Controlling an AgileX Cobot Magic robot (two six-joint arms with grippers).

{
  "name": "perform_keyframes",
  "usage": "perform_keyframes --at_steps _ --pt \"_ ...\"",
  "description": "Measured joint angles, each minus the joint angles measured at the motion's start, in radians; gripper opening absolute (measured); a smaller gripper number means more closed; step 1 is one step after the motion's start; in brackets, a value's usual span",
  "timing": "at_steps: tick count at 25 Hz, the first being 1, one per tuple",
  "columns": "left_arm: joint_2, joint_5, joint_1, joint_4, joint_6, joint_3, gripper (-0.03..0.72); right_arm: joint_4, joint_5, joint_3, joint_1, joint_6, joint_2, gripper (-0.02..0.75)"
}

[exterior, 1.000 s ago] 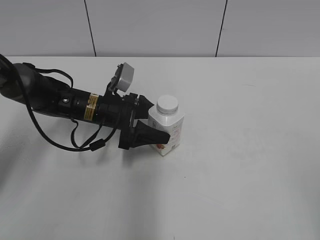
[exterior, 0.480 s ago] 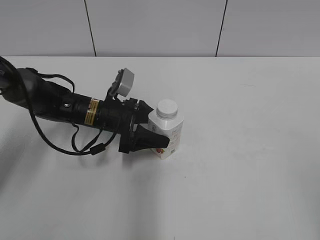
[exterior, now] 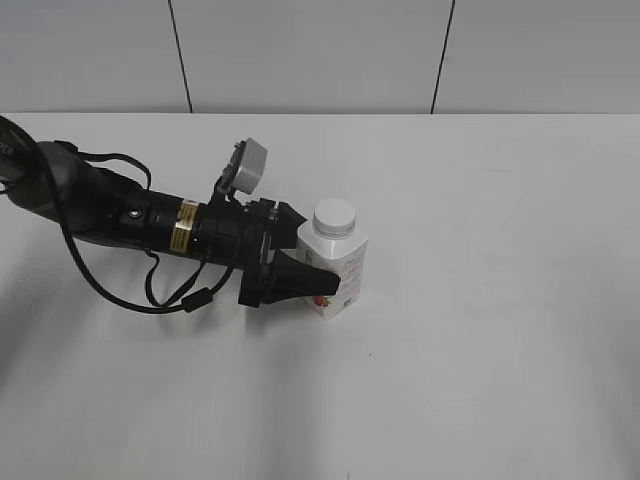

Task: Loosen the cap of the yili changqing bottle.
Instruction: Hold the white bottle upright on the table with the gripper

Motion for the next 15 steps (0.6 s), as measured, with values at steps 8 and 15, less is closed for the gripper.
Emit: perform_keyframes --at_steps 8,15 --pt "0.0 -0.001 0.0 0.0 0.0 0.0 0.51 0.116 -0.041 -0.134 0.0 -0.022 0.34 0.534" --pt "0.0 -0.001 0.0 0.0 0.0 0.0 0.51 0.16 0.014 -0.252 0.0 -0.019 0.54 0.535"
